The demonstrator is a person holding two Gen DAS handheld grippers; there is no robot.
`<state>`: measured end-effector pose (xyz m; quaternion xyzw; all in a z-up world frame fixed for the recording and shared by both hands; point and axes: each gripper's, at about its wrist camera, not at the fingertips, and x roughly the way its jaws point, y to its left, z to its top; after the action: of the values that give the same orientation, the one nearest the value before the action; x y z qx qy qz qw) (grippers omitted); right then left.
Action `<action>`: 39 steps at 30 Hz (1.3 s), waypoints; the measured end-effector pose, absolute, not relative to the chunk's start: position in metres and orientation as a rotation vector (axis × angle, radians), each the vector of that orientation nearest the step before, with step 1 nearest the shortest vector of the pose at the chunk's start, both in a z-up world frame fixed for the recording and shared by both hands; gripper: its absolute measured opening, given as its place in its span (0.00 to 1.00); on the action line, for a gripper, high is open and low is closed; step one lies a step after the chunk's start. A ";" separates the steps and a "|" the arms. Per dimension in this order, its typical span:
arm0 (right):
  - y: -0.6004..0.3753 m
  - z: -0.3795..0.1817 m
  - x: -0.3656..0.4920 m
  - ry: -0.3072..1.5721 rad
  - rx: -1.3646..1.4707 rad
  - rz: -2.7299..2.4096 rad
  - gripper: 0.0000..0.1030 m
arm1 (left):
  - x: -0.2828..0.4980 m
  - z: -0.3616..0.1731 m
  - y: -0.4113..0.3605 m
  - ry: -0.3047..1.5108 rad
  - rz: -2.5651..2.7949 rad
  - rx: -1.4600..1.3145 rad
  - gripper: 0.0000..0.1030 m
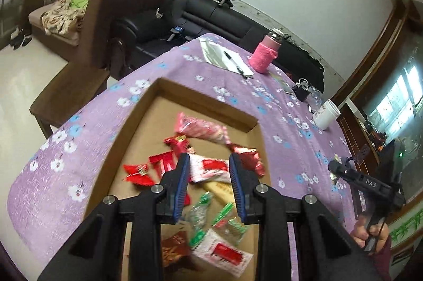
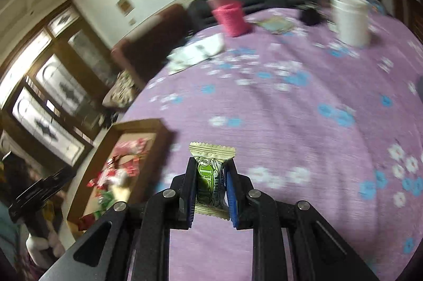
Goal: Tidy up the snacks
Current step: 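Carry both snacks over the box and open both grippers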
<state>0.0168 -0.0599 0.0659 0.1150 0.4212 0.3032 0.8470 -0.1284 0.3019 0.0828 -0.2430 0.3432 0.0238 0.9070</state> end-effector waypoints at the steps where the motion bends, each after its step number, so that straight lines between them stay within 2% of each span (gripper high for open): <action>1: -0.046 0.069 0.014 0.890 0.222 0.659 0.21 | -0.131 0.080 0.305 0.709 0.045 -0.511 0.28; 3: -0.016 0.073 0.009 0.900 0.182 0.700 0.21 | -0.135 0.077 0.310 0.708 0.046 -0.526 0.29; 4: -0.003 0.074 0.007 0.905 0.163 0.717 0.21 | -0.136 0.076 0.312 0.711 0.049 -0.535 0.33; 7: 0.041 0.074 0.005 0.927 0.115 0.765 0.21 | -0.140 0.074 0.313 0.715 0.049 -0.552 0.60; 8: 0.057 0.073 0.004 0.934 0.092 0.775 0.21 | -0.143 0.073 0.313 0.714 0.054 -0.552 0.64; 17: 0.149 0.049 0.009 0.990 -0.026 0.785 0.21 | -0.170 0.081 0.319 0.685 0.148 -0.466 0.71; 28: 0.184 0.036 0.016 1.025 -0.063 0.758 0.22 | -0.182 0.088 0.319 0.660 0.258 -0.357 0.81; 31: 0.186 0.034 0.018 1.039 -0.036 0.763 0.24 | -0.182 0.087 0.318 0.661 0.270 -0.348 0.83; 35: 0.185 0.043 0.013 1.010 -0.036 0.773 0.35 | -0.181 0.086 0.318 0.675 0.282 -0.350 0.83; 39: 0.180 0.057 0.006 0.964 -0.041 0.779 0.40 | -0.181 0.085 0.315 0.679 0.286 -0.350 0.83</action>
<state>0.0057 0.1804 0.0574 -0.0193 0.4518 0.3651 0.8138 -0.1806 0.3152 0.0854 -0.1701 0.3301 0.1392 0.9180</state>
